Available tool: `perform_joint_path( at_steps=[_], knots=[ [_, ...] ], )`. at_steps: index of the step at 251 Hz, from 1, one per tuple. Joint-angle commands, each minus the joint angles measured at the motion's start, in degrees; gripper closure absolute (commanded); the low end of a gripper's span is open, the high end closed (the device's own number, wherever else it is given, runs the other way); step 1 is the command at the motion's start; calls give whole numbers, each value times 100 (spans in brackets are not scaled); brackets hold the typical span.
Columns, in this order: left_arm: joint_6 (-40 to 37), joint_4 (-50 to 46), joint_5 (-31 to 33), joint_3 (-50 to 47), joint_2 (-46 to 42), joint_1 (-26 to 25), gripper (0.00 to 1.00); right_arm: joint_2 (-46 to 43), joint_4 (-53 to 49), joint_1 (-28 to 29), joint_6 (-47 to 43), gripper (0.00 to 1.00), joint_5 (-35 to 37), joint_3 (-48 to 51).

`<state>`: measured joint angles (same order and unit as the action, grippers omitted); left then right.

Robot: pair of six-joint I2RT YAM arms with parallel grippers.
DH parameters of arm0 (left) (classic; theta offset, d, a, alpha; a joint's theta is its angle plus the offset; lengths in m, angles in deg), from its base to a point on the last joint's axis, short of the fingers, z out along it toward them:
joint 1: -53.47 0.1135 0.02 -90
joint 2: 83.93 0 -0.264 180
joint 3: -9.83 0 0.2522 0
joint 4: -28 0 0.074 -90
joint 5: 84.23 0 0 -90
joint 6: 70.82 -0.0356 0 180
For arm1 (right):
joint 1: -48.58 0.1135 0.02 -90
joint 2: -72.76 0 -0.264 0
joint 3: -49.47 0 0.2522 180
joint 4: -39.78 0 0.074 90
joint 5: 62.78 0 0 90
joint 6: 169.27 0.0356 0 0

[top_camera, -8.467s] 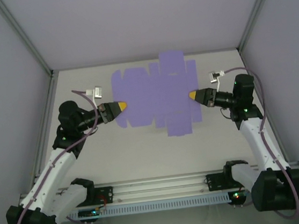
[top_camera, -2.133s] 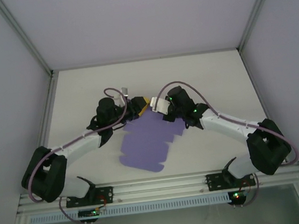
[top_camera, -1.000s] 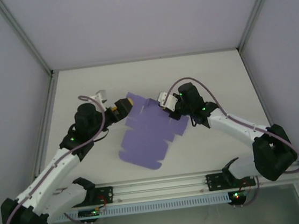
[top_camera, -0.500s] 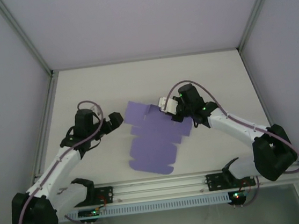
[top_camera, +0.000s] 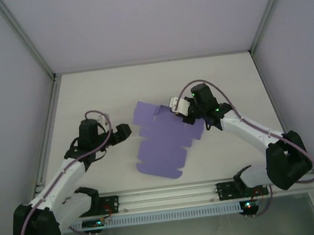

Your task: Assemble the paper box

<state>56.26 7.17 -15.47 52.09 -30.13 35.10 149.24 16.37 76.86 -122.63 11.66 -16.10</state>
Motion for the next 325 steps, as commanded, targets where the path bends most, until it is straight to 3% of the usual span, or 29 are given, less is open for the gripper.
perform_joint_path(
  at_steps=[1,31,106,245,285,325],
  knots=[
    [32,272,-216,-177,-188,27,4,-59,-160,-35,121,100,-152,-216],
    [106,948,-996,-196,142,-16,6,-55,-103,11,126,100,8,-209],
    [-190,1725,-1961,-39,577,-518,8,-20,118,8,376,100,158,-230],
    [-223,2075,-1955,302,1208,-987,9,158,475,339,934,100,531,-216],
    [-295,1941,-1878,297,998,-992,9,147,286,344,934,100,455,-239],
    [-536,795,-963,476,536,-973,6,130,254,328,934,100,435,-209]
  ],
)
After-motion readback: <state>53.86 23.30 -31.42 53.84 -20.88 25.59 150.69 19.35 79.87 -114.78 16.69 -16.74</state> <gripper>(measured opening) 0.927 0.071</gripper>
